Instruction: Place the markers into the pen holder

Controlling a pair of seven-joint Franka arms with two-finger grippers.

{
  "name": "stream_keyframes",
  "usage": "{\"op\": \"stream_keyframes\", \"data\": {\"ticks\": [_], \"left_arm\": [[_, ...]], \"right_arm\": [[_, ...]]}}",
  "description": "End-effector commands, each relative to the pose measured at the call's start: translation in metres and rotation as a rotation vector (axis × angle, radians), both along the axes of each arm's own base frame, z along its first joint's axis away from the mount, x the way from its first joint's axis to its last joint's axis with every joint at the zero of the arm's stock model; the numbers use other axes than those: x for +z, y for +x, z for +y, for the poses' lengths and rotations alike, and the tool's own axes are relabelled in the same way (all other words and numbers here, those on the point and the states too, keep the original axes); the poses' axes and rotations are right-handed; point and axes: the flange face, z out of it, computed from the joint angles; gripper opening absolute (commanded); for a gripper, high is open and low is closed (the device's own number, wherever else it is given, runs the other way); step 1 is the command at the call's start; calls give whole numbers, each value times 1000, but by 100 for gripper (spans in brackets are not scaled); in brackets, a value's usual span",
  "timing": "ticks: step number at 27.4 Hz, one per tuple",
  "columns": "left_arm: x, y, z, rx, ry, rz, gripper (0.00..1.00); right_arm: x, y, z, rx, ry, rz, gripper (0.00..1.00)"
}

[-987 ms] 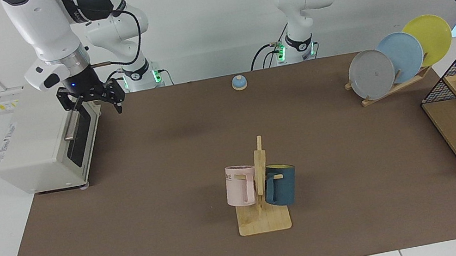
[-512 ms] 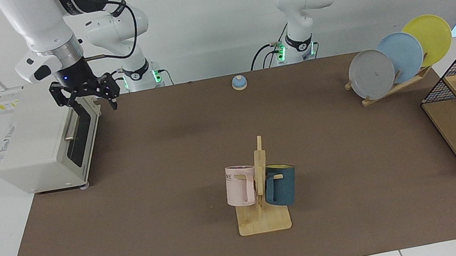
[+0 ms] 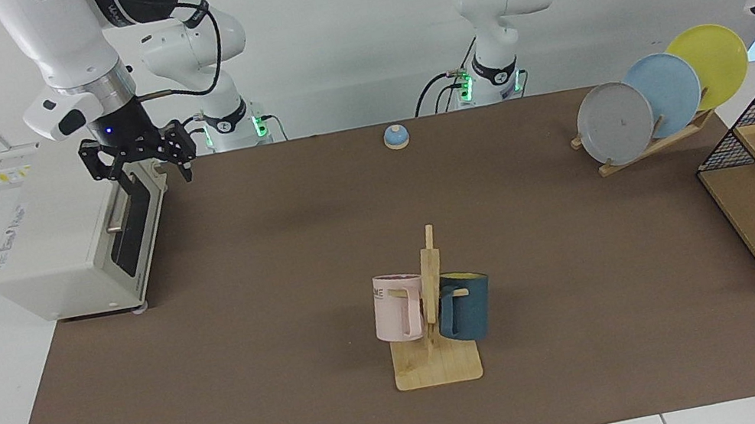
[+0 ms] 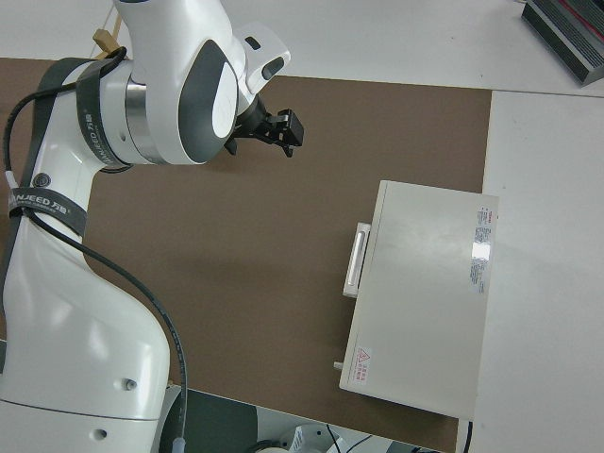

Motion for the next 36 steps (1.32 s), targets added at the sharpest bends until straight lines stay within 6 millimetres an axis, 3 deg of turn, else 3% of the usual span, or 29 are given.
{"op": "stream_keyframes", "data": {"ticks": [1,10,22,29,33,34,36], "left_arm": [[-12,9,22,10,35,24,0],[-21,11,19,8,34,43,0],[-61,22,13,29,22,91,0],[-64,21,12,53,22,102,2],[-64,21,12,61,31,105,93],[-65,21,11,61,30,106,100],[-64,22,9,66,31,107,100]], "right_arm": [[3,2,-8,19,-4,4,100],[4,-1,-10,-26,3,7,100],[4,-2,-10,-24,3,8,100],[4,-3,-11,-27,3,10,100],[4,-3,-10,-26,3,10,100],[4,-3,-10,-26,3,10,100],[4,-3,-11,-27,3,11,100]]}}
